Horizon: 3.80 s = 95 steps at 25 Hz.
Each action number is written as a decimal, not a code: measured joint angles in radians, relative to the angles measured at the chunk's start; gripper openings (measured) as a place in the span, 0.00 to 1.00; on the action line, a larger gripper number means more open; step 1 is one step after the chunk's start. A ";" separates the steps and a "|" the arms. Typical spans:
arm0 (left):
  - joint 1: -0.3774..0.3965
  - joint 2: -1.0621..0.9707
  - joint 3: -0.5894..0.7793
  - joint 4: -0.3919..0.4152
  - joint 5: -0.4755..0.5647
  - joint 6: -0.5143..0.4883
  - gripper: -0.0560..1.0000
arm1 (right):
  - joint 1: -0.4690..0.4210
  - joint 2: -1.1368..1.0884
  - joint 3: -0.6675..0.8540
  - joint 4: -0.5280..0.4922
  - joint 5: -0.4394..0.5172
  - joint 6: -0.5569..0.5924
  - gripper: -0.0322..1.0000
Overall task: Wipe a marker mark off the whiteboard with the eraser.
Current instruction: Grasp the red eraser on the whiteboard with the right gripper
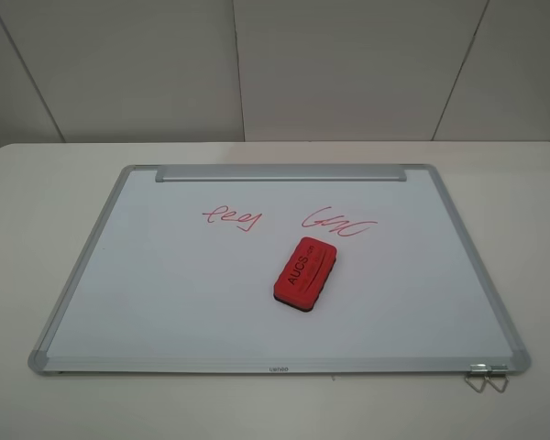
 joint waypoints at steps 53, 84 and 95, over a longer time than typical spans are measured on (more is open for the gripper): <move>0.000 0.000 0.000 0.000 -0.001 0.000 0.78 | 0.526 1.674 -0.645 -0.019 -0.125 0.470 0.83; 0.000 0.000 0.000 0.000 -0.001 0.000 0.78 | 0.701 2.026 -0.699 -0.199 -0.348 1.074 0.83; 0.000 0.000 0.000 0.000 -0.001 0.000 0.78 | 0.702 2.070 -0.703 -0.165 -0.350 1.076 0.73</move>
